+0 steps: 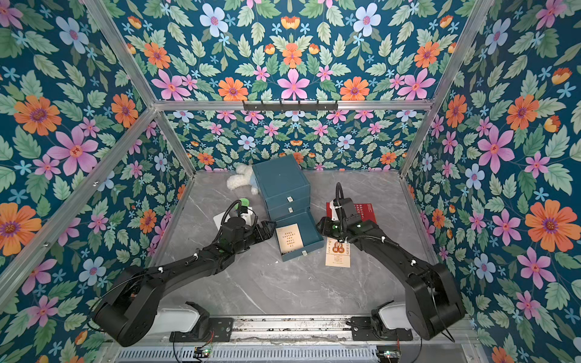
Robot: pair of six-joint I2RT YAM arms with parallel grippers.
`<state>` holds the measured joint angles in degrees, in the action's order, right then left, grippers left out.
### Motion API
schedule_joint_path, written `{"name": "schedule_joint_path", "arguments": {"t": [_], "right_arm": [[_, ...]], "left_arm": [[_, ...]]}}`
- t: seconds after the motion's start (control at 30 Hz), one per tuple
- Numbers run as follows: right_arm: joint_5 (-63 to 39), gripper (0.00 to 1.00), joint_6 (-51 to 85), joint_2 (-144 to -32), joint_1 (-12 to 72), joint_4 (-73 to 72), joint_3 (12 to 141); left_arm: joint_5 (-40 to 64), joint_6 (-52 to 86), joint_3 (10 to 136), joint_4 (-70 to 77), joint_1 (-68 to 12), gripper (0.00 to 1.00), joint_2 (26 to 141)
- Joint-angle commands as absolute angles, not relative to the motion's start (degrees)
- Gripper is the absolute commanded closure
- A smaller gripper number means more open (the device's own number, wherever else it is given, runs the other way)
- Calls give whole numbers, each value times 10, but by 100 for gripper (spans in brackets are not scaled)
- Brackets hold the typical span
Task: Take the postcards out of the drawer
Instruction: Pick up the postcard from the drawer.
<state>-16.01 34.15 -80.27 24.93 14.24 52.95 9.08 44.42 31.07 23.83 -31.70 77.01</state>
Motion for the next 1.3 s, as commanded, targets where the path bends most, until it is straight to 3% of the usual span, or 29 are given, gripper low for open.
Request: {"name": "schedule_joint_path", "arguments": {"t": [0.0, 0.4, 0.77, 1.27], "right_arm": [[-168, 52, 348, -851, 275, 112, 561], [-157, 52, 341, -1050, 331, 154, 697], [-83, 51, 323, -1114, 349, 220, 741], [-205, 51, 377, -1133, 352, 93, 703]], "left_arm": [[94, 450, 305, 252, -317, 5, 768], [125, 459, 275, 279, -317, 6, 767], [176, 450, 266, 328, -316, 7, 801], [180, 456, 270, 331, -316, 7, 819]]}}
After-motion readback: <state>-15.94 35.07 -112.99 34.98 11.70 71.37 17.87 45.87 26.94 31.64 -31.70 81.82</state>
